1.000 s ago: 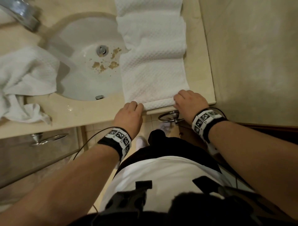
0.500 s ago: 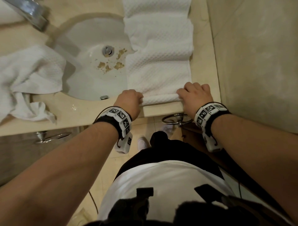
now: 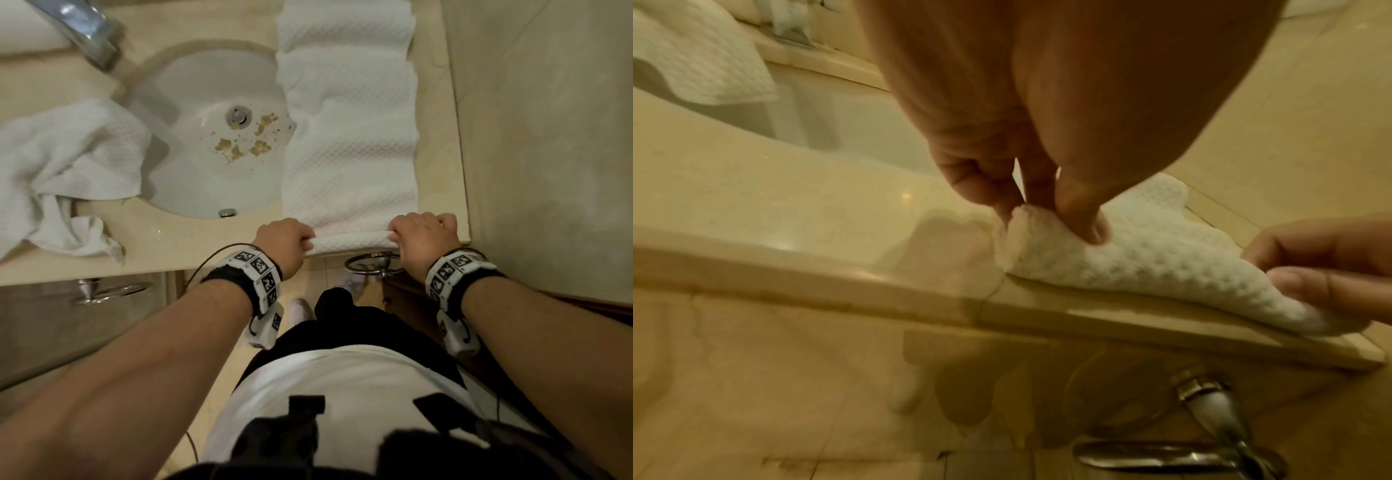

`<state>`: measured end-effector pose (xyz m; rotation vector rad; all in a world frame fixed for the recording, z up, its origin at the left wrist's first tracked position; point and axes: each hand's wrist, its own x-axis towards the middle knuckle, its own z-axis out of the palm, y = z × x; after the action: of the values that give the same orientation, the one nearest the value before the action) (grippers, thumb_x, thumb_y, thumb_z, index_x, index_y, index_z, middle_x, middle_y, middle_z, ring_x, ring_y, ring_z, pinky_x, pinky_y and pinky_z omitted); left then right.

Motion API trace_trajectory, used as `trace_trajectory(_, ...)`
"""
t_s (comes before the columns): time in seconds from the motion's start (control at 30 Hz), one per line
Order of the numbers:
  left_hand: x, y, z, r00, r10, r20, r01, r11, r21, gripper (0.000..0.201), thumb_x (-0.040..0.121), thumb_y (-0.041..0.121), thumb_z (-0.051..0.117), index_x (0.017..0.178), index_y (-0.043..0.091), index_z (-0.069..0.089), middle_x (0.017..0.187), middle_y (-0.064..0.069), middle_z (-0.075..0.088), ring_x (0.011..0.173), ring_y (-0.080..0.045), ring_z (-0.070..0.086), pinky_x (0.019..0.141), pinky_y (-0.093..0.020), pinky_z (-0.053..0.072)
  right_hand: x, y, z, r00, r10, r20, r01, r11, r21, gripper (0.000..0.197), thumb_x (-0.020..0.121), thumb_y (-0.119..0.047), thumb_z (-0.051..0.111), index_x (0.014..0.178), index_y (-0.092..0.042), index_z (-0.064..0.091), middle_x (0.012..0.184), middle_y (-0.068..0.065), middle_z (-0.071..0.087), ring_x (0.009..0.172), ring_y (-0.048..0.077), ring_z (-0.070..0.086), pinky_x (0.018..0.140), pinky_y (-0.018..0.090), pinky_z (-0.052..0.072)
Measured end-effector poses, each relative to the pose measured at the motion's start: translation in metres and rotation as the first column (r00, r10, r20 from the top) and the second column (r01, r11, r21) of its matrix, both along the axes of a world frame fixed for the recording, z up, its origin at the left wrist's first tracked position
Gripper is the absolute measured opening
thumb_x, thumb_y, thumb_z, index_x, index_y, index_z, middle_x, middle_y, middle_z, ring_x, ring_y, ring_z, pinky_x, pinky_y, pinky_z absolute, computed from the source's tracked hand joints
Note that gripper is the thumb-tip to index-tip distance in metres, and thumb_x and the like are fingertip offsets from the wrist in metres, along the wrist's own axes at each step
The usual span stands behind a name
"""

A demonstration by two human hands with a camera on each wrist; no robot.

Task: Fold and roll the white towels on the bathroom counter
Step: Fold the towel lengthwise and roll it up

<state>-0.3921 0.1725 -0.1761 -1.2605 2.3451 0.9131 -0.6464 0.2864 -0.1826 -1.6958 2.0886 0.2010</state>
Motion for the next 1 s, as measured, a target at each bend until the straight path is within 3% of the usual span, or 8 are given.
trace_trajectory(0.13, 0.002, 0.002, -0.001, 0.981, 0.157, -0.114, -0.165, 0.984, -0.067, 0.008, 0.093, 0.023, 0.068, 0.102, 0.020, 0.068, 0.103, -0.003, 0.058, 0.099, -0.031, 0.059, 0.088, -0.044, 0.049, -0.009, -0.008, 0.008, 0.998, -0.010, -0.066, 0.002, 0.993, -0.115, 0.016, 0.095, -0.046, 0.055, 0.102, -0.031, 0.054, 0.096, -0.008, 0.057, 0.095, 0.023, 0.052, 0.085, 0.042, 0.027)
trace_trajectory(0.2, 0.003, 0.006, 0.000, 0.992, 0.088, -0.095, -0.109, 0.963, -0.247, 0.011, 0.089, 0.024, 0.070, 0.098, 0.022, 0.064, 0.102, -0.003, 0.055, 0.098, -0.031, 0.051, 0.082, -0.041, 0.041, -0.009, -0.012, 0.012, 0.997, 0.019, -0.075, -0.030, 0.988, -0.151, 0.017, 0.093, -0.043, 0.059, 0.096, -0.027, 0.057, 0.099, -0.002, 0.054, 0.094, 0.026, 0.051, 0.081, 0.040, 0.031)
trace_trajectory(0.33, -0.004, 0.023, 0.007, 0.968, -0.225, -0.110, 0.177, 0.927, -0.332, 0.035, 0.062, -0.010, 0.060, 0.090, 0.011, 0.060, 0.086, -0.013, 0.056, 0.075, -0.035, 0.056, 0.061, -0.037, 0.034, 0.003, -0.011, 0.015, 0.987, 0.158, -0.012, -0.159, 0.984, -0.080, 0.009, 0.095, -0.017, 0.057, 0.102, -0.012, 0.055, 0.102, 0.011, 0.050, 0.079, 0.034, 0.055, 0.055, 0.038, 0.039)
trace_trajectory(0.47, -0.007, 0.042, 0.005, 0.942, -0.297, -0.156, 0.218, 0.895, -0.388, 0.035, 0.062, 0.001, 0.039, 0.087, 0.005, 0.063, 0.082, -0.016, 0.059, 0.069, -0.034, 0.057, 0.057, -0.038, 0.046, 0.014, 0.012, 0.009, 0.976, 0.210, -0.058, -0.216, 0.970, -0.115, 0.015, 0.081, -0.009, 0.064, 0.096, -0.010, 0.059, 0.097, 0.012, 0.052, 0.073, 0.034, 0.053, 0.045, 0.035, 0.039)
trace_trajectory(0.6, -0.002, 0.049, 0.001, 0.948, -0.297, -0.118, 0.222, 0.876, -0.428, 0.027, 0.066, -0.002, 0.062, 0.091, 0.006, 0.063, 0.086, -0.012, 0.059, 0.075, -0.033, 0.058, 0.066, -0.039, 0.048, 0.013, 0.021, -0.003, 0.970, 0.234, -0.072, -0.245, 0.932, -0.268, 0.016, 0.087, -0.017, 0.061, 0.098, -0.006, 0.065, 0.096, 0.013, 0.058, 0.075, 0.033, 0.054, 0.057, 0.040, 0.048)
trace_trajectory(0.7, 0.003, 0.047, -0.004, 0.951, -0.288, -0.110, 0.214, 0.874, -0.437, 0.034, 0.068, 0.002, 0.077, 0.098, 0.008, 0.064, 0.093, -0.010, 0.060, 0.082, -0.031, 0.057, 0.074, -0.039, 0.047, 0.007, 0.011, -0.002, 0.964, 0.259, -0.064, -0.267, 0.945, -0.188, 0.023, 0.074, -0.008, 0.076, 0.093, -0.007, 0.063, 0.093, 0.013, 0.057, 0.074, 0.033, 0.053, 0.059, 0.039, 0.046)
trace_trajectory(0.87, -0.005, 0.029, 0.001, 0.964, -0.250, -0.087, 0.198, 0.900, -0.388, 0.046, 0.052, -0.010, 0.074, 0.093, 0.008, 0.064, 0.087, -0.011, 0.062, 0.077, -0.033, 0.060, 0.067, -0.038, 0.050, 0.001, -0.017, 0.009, 0.948, 0.314, -0.058, -0.319, 0.942, -0.109, 0.023, 0.063, -0.003, 0.077, 0.076, -0.011, 0.059, 0.080, 0.009, 0.056, 0.069, 0.031, 0.053, 0.058, 0.034, 0.033)
trace_trajectory(1.0, -0.006, 0.023, 0.004, 0.977, -0.199, -0.071, 0.166, 0.931, -0.324, 0.051, 0.053, -0.010, 0.067, 0.101, 0.007, 0.065, 0.094, -0.012, 0.065, 0.085, -0.036, 0.062, 0.077, -0.042, 0.052, -0.010, -0.029, 0.013, 0.950, 0.308, -0.059, -0.311, 0.948, -0.067, 0.012, 0.080, -0.023, 0.075, 0.088, -0.017, 0.068, 0.089, 0.002, 0.065, 0.085, 0.029, 0.058, 0.069, 0.035, 0.037)
